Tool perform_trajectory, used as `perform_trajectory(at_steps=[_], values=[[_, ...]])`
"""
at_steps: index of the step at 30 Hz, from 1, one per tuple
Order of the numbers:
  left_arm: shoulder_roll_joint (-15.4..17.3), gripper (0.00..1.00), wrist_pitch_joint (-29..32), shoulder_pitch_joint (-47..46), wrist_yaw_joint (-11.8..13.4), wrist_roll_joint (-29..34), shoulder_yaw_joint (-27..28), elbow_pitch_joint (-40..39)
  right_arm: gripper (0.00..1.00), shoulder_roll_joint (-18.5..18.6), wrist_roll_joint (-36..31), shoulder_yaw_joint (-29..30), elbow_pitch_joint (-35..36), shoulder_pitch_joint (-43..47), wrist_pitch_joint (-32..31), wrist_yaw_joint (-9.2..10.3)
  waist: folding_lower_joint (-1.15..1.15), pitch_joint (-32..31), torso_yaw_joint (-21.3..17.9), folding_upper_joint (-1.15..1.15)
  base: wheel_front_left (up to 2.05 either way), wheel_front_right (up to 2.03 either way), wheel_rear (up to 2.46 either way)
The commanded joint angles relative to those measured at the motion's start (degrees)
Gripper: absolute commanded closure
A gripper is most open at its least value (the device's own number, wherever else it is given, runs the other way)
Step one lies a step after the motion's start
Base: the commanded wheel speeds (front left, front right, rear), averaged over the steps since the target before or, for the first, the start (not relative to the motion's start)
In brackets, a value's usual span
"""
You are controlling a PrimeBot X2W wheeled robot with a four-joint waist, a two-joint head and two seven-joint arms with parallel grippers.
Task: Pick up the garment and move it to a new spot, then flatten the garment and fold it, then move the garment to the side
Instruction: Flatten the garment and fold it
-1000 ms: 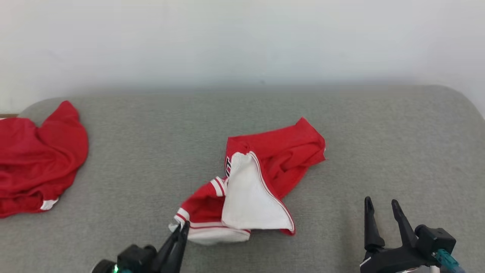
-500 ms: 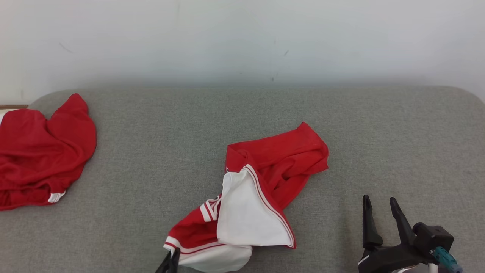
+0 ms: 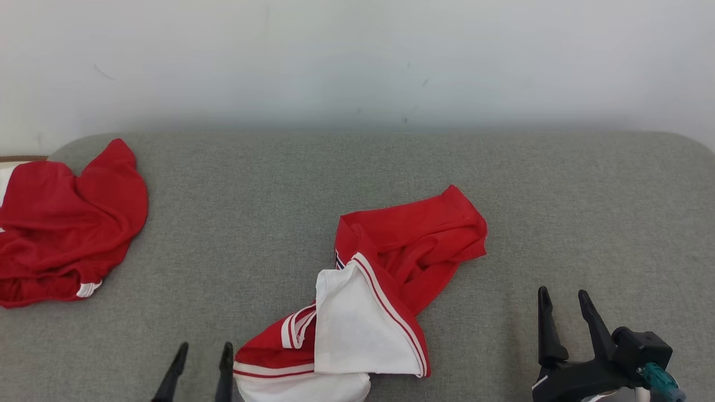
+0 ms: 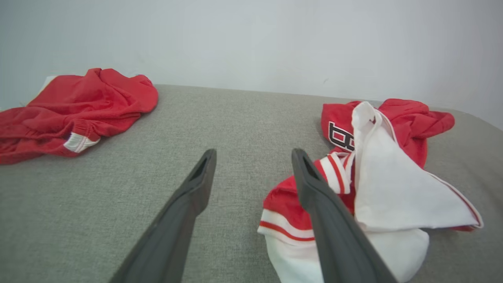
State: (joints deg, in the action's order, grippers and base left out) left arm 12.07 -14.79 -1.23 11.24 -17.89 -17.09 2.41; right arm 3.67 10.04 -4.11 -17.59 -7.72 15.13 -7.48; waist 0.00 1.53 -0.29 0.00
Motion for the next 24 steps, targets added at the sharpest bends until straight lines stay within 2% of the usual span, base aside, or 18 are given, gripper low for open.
perform_trajectory(at_steps=[1, 5, 11, 19, 24], values=[[-0.1, 0.00, -0.4, -0.3, 0.4, 1.2, 1.4, -1.4, 0.00, 0.2, -0.1, 0.0, 0.1, -0.3, 0.0, -0.03, 0.00, 0.0, 0.1, 0.00, 0.00, 0.00, 0.00], [-0.8, 0.00, -0.5, 0.8, 1.5, 3.5, 5.9, -4.6, 0.00, 0.3, -0.2, -0.2, 0.1, -0.5, 0.0, -0.03, 0.00, -0.1, 0.2, 0.00, 0.00, 0.00, 0.00], [-1.8, 0.00, -0.5, 1.9, 1.7, 5.9, 10.8, -7.2, 0.00, 0.7, -0.2, -0.4, -0.2, -0.6, 0.0, -0.03, 0.00, 0.0, 0.1, 0.00, 0.00, 0.00, 0.00], [-3.8, 0.00, -0.5, 2.5, 0.3, 8.7, 14.7, -8.6, 0.00, 2.1, -0.1, -2.9, -2.6, -2.8, 0.0, -0.03, 0.00, 0.9, 0.8, 0.00, 0.00, 0.00, 0.00], [-5.6, 0.00, -0.5, 1.7, -1.1, 9.1, 15.1, -8.2, 0.00, 4.3, 0.5, -6.4, -8.1, -7.5, -0.8, -0.03, 0.00, 1.3, 1.9, 0.00, 0.00, 0.00, 0.00]])
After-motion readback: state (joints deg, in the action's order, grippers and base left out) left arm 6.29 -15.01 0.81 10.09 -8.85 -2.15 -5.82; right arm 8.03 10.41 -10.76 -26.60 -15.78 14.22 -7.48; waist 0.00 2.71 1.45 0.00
